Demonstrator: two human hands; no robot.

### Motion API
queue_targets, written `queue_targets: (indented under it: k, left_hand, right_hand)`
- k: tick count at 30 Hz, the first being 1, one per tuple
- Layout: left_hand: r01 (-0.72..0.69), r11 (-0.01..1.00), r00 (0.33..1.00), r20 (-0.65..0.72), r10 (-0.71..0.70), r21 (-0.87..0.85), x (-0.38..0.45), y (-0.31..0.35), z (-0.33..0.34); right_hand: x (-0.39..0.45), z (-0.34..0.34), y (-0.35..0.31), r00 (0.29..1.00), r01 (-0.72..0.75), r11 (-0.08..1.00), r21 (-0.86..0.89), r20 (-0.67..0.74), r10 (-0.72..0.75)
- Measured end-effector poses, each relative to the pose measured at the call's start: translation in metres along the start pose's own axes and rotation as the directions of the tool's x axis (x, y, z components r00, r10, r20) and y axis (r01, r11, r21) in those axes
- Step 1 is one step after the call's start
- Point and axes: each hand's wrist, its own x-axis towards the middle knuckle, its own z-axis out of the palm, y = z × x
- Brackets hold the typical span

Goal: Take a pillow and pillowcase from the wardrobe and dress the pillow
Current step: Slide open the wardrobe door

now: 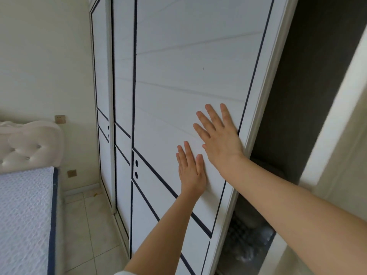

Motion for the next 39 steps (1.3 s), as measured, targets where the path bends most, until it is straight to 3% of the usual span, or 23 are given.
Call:
queue_targets:
  k: [9, 25, 39]
  left_hand:
    - [-0.013, 0.997, 0.999, -0.041, 0.01, -0.071, 0.063, -0.044, -0.021]
    - [-0.055, 0.998, 0.998, -0.003, 0.055, 0.028, 0.214, -0.145, -0.082]
    - [-0.066, 0.998, 0.997, -0.046, 0.067, 0.01, 0.323, -0.218, -0.123]
  right_hand:
    - [0.073, -0.003, -0.042, 1.0, -0.02, 0.999, 0.026, 0.002, 0.02]
    - [0.233, 0.003, -0.129, 0.998, 0.024, 1.0, 0.0, -0.056, -0.024]
    - [0.353, 0.005, -0.199, 0.998, 0.027, 0.999, -0.019, -0.063, -0.028]
